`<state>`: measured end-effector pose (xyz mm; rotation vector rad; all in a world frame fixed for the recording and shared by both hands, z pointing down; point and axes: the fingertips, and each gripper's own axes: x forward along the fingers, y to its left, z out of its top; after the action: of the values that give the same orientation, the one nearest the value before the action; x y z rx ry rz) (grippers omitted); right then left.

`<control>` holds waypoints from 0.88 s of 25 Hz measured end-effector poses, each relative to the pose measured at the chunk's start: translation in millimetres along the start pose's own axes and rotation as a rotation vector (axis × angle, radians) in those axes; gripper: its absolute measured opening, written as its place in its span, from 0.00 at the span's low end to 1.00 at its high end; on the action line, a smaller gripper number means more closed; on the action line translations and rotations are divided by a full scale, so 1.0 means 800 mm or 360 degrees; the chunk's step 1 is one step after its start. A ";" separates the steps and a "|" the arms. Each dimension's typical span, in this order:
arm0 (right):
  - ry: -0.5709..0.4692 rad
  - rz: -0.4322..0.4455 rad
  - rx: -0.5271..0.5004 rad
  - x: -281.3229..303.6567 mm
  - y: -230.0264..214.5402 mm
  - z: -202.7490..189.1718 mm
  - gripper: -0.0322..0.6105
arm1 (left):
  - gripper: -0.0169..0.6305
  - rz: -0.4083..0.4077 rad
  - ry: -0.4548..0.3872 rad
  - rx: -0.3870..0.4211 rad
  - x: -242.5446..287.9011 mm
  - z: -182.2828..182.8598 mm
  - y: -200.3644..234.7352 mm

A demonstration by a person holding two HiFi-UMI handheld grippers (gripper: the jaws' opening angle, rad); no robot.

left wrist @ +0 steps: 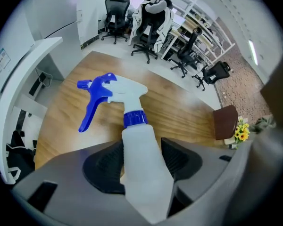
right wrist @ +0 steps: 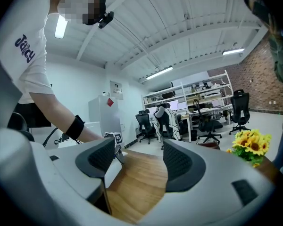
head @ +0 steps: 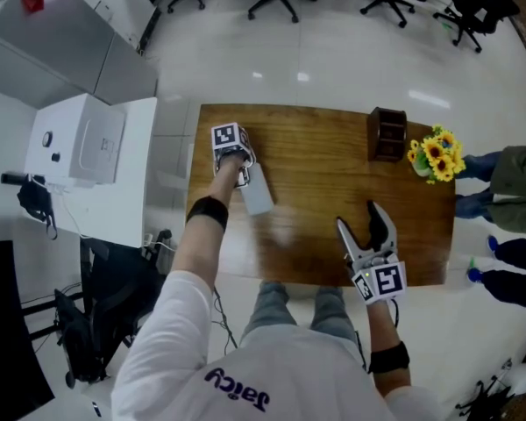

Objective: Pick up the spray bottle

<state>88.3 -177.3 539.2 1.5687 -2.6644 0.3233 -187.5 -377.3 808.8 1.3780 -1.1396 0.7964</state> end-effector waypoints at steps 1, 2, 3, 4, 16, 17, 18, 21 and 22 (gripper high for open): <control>-0.0010 0.0004 0.0001 -0.001 0.002 0.002 0.56 | 0.41 -0.0019 -0.0030 0.0014 -0.010 0.002 -0.005; -0.0019 0.0008 0.0002 -0.001 0.003 0.005 0.56 | 0.41 -0.0035 -0.0060 0.0029 -0.022 0.003 -0.010; -0.0023 0.0013 0.0000 -0.003 0.005 0.007 0.56 | 0.41 -0.0046 -0.0095 0.0046 -0.034 0.004 -0.015; -0.0025 0.0020 -0.0003 -0.004 0.007 0.009 0.56 | 0.41 -0.0054 -0.0134 0.0067 -0.044 0.005 -0.019; -0.0163 0.0062 -0.0028 -0.025 0.025 0.047 0.56 | 0.41 -0.0101 -0.0614 0.0531 -0.183 0.001 -0.094; -0.0167 0.0063 -0.0032 -0.029 0.027 0.049 0.56 | 0.41 -0.0122 -0.0647 0.0557 -0.195 -0.003 -0.104; -0.0172 0.0062 -0.0038 -0.032 0.027 0.051 0.56 | 0.41 -0.0144 -0.0683 0.0580 -0.207 -0.008 -0.114; -0.0187 0.0048 -0.0056 -0.044 0.027 0.059 0.56 | 0.41 -0.0225 -0.0809 0.0624 -0.246 -0.026 -0.145; -0.0195 0.0041 -0.0063 -0.048 0.025 0.062 0.56 | 0.41 -0.0253 -0.0853 0.0636 -0.260 -0.032 -0.156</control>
<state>93.7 -144.5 482.0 1.5940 -2.7650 0.1798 -129.7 -324.4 578.1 2.0748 -1.2932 0.5692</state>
